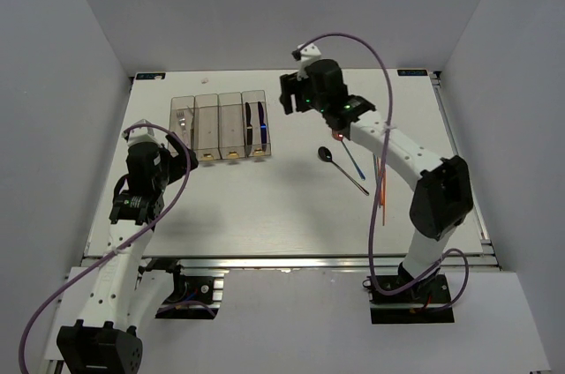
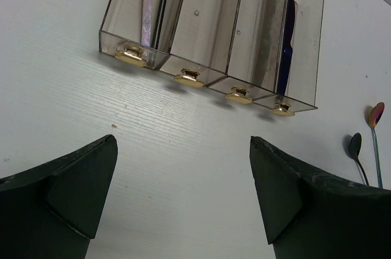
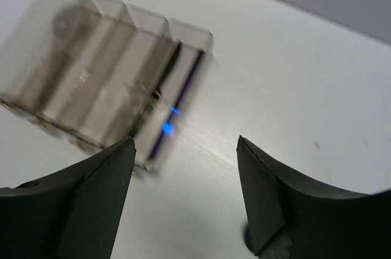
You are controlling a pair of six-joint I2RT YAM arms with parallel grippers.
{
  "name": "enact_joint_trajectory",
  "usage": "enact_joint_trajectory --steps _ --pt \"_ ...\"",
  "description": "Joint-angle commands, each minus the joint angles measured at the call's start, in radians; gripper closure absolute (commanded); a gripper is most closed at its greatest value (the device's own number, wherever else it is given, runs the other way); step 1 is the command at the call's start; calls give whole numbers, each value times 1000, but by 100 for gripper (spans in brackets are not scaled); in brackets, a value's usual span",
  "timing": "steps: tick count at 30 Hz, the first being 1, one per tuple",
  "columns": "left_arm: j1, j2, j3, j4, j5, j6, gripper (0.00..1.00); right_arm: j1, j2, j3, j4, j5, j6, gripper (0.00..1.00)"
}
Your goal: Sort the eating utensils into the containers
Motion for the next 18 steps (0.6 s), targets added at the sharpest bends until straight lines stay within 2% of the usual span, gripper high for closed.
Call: enact_joint_trajectory --steps 1,2,5,7,11,14,18 --pt "-5 -19 -5 12 6 4 2 -82 -36 -72 -387 -64 -69 28" --pt "-3 -16 -5 14 13 5 2 -93 -57 -97 -479 -79 -80 28" --pt "-5 -7 -3 15 19 8 2 -91 -121 -221 -543 -48 -80 29" --pt "-3 -4 -2 12 10 8 2 -96 -169 -290 -526 31 -53 28" --pt "-5 -11 -8 15 9 7 2 -125 -264 -433 -495 -33 -59 28" --pt "-9 -10 -9 20 20 8 2 -153 -205 -448 -521 -9 -100 29" --pt "-14 1 -11 23 28 11 2 -171 -94 -413 -550 13 -155 36"
